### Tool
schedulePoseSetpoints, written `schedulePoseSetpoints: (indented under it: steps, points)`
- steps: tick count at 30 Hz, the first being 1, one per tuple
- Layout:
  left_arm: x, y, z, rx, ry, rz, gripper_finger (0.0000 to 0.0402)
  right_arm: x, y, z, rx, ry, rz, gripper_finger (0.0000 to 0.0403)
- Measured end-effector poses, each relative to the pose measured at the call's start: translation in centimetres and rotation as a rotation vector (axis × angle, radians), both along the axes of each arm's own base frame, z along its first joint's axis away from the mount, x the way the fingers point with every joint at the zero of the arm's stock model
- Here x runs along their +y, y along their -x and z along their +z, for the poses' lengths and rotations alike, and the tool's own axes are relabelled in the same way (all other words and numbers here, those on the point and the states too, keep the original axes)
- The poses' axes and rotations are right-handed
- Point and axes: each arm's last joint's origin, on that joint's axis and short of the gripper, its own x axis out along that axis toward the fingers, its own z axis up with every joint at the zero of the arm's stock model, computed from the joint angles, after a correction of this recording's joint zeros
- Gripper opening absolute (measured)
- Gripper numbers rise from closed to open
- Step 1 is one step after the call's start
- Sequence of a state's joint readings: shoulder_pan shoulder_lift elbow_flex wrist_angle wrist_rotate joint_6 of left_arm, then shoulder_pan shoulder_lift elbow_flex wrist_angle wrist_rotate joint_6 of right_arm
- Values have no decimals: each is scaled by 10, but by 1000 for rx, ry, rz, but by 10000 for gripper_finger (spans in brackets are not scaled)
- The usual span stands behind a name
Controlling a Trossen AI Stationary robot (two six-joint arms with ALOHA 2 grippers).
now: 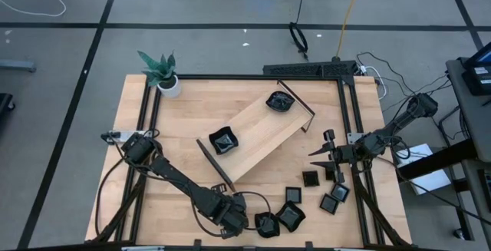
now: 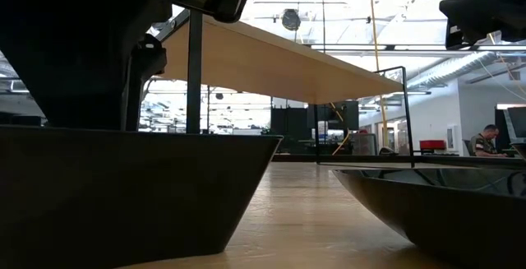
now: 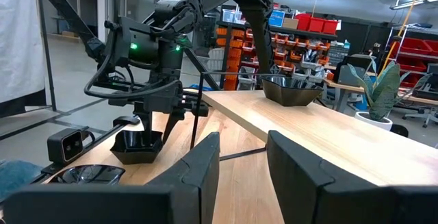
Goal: Pick & Place Mini shaped plates
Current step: Stack the distorted square plate on top of the other distorted square plates on the shelf
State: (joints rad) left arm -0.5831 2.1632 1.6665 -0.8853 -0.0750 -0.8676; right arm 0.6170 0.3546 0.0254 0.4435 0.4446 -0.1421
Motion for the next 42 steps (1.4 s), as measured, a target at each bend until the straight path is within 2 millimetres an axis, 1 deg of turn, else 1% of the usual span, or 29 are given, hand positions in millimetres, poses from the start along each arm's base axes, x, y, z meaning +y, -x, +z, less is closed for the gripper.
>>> schedulePoseSetpoints:
  steps: [8, 11, 13, 17, 20, 24, 29, 32, 34, 36, 40, 42]
  points:
    - [0, 0, 0, -1, -1, -6, 36, 0, 0, 0, 4, 3, 0, 112]
    - [0, 0, 0, -2, -2, -19, 9, 0, 0, 0, 4, 3, 0, 112]
    - [0, 0, 0, -3, -3, -24, 6, 0, 0, 0, 3, 2, 0, 112]
    - [0, 1, 1, 12, 5, -26, 17, 0, 0, 0, 0, 0, 0, 112]
    - [2, 5, 11, 38, 13, -18, 10, 0, 0, 0, 0, 0, 0, 112]
    - [4, 14, 42, -28, 32, -4, 6, 0, 0, 0, 2, 2, 0, 112]
    - [4, 33, 95, -235, -16, -50, 4, 0, 0, -1, 7, 5, 0, 112]
    - [11, 47, 127, -352, -49, -33, 6, 0, 0, -1, 6, 4, -1, 112]
    - [22, 57, 149, -402, -56, 8, 4, 0, 0, 0, 2, 1, -2, 112]
    - [37, 65, 167, -432, -67, 45, 4, 0, 0, 0, -1, -1, -3, 112]
    - [73, 78, 191, -435, -127, 88, 3, 0, 0, 1, -8, -6, -3, 112]
    - [95, 84, 200, -410, -151, 109, 3, 0, 0, 1, -8, -6, -3, 112]
